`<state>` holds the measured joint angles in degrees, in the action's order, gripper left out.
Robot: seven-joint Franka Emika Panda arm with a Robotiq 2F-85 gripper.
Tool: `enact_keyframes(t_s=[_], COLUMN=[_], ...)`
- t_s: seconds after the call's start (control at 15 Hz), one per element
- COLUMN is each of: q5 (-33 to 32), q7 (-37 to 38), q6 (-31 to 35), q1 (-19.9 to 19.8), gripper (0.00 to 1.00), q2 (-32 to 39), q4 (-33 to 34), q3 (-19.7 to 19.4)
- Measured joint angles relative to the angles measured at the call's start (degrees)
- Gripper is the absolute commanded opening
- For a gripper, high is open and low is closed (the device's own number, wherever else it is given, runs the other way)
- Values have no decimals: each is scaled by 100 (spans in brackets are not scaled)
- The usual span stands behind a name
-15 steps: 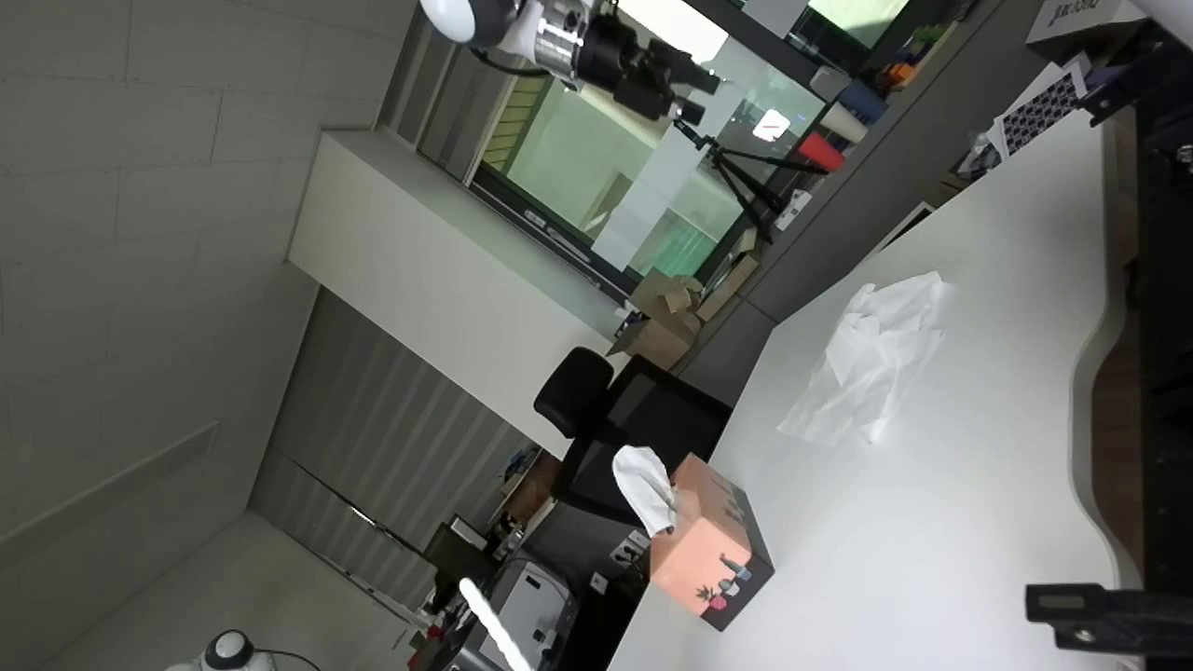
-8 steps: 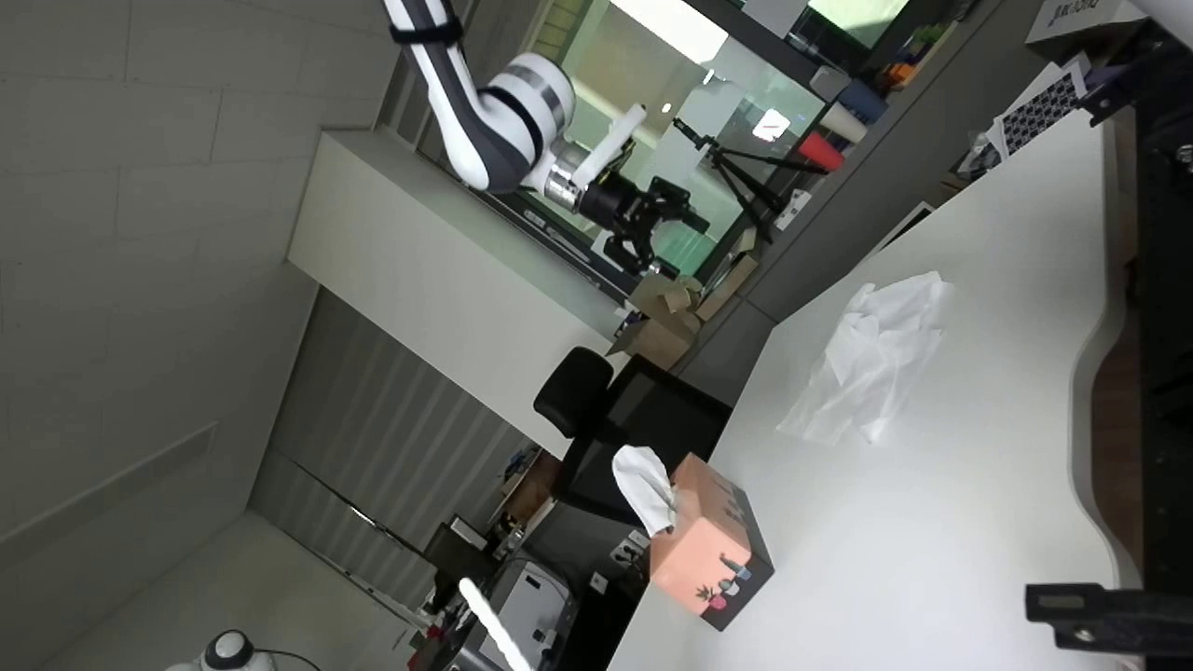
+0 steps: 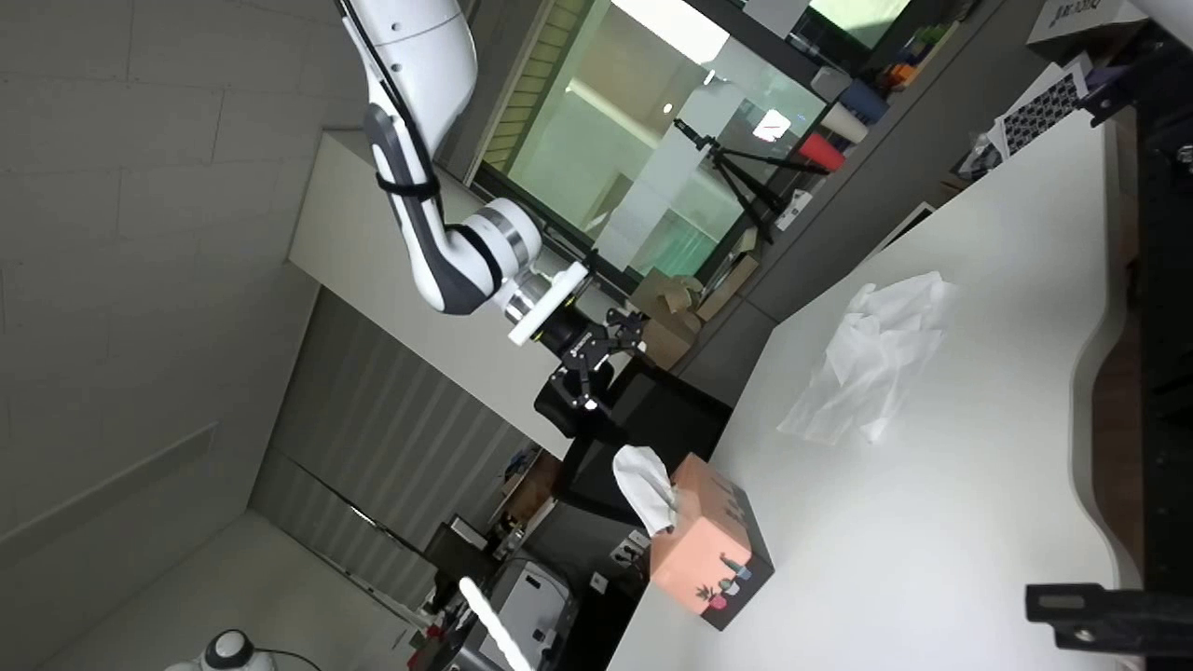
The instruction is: Pull out two tissues, one at a time out of the tissue box and place them on the table
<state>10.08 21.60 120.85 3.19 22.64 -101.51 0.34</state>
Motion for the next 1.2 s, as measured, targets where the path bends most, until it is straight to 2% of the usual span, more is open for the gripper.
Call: enact_keyframes(t_s=[0.13,0.27,1.2], q5=[131,141,150], q7=[271,329,336], q6=[-14,-24,-35], q1=[109,107,75], gripper=[100,100,100], q2=[288,378,384], q4=[450,580,602], q3=[26,24,14])
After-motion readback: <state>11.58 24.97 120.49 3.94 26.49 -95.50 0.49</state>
